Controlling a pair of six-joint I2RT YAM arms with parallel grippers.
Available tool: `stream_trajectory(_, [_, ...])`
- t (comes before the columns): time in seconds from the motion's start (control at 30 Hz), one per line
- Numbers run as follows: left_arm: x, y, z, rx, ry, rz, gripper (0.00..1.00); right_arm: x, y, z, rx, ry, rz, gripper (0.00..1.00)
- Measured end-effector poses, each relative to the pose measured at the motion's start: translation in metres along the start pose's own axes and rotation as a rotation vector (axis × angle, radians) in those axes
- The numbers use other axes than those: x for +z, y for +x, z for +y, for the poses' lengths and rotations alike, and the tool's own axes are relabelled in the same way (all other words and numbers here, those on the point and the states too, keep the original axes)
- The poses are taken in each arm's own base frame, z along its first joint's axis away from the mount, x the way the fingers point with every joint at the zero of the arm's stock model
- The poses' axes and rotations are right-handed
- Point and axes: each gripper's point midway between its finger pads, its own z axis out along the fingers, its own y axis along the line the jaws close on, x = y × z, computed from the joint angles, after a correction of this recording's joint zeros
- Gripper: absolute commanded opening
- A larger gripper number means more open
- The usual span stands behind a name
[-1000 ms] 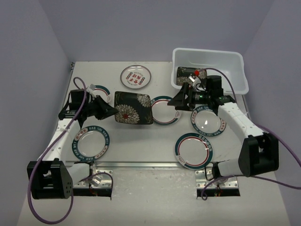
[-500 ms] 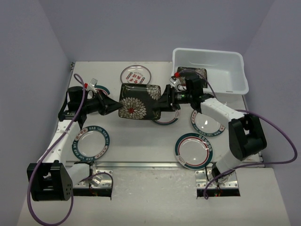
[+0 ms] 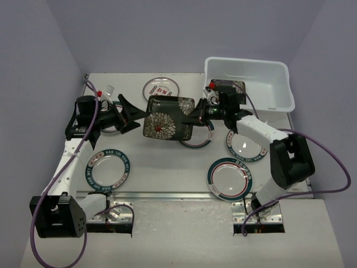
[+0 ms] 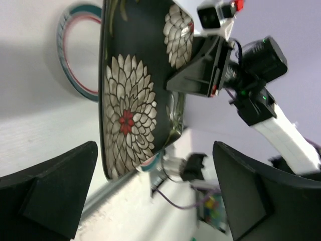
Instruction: Place the plates into the plastic bin on the countertop
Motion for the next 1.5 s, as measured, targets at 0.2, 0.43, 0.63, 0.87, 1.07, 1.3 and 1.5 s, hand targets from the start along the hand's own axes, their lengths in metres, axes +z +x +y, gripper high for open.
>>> stream_trajectory(0.2, [-0.034, -0.067, -0.026, 0.181, -0.243, -0.272, 1.00, -0.072, -0.073, -0.047, 0.222, 0.261, -0.356, 0.00])
stream_trajectory(0.43, [-0.044, -0.032, 0.042, 0.107, -0.444, -0.238, 1.00, -0.181, -0.171, -0.058, 0.385, 0.551, -0.884, 0.00])
stream_trajectory(0.63, [-0.044, 0.010, 0.089, -0.001, -0.544, -0.128, 1.00, -0.200, -0.223, -0.045, 0.481, 0.570, -1.110, 0.00])
stream_trajectory(0.87, [-0.049, 0.008, 0.080, 0.034, -0.531, -0.146, 1.00, -0.192, -0.235, -0.103, 0.656, 0.709, -1.197, 0.00])
stream_trajectory(1.07, [-0.050, 0.006, 0.079, 0.045, -0.535, -0.151, 1.00, -0.179, -0.243, -0.138, 0.736, 0.789, -1.196, 0.00])
stream_trajectory(1.3, [-0.050, 0.002, 0.089, 0.045, -0.580, -0.154, 1.00, -0.174, -0.249, -0.142, 0.750, 0.798, -1.196, 0.00])
stream_trajectory(1.5, [-0.040, -0.006, 0.105, 0.018, -0.627, -0.125, 1.00, -0.165, -0.252, -0.158, 0.775, 0.810, -1.189, 0.00])
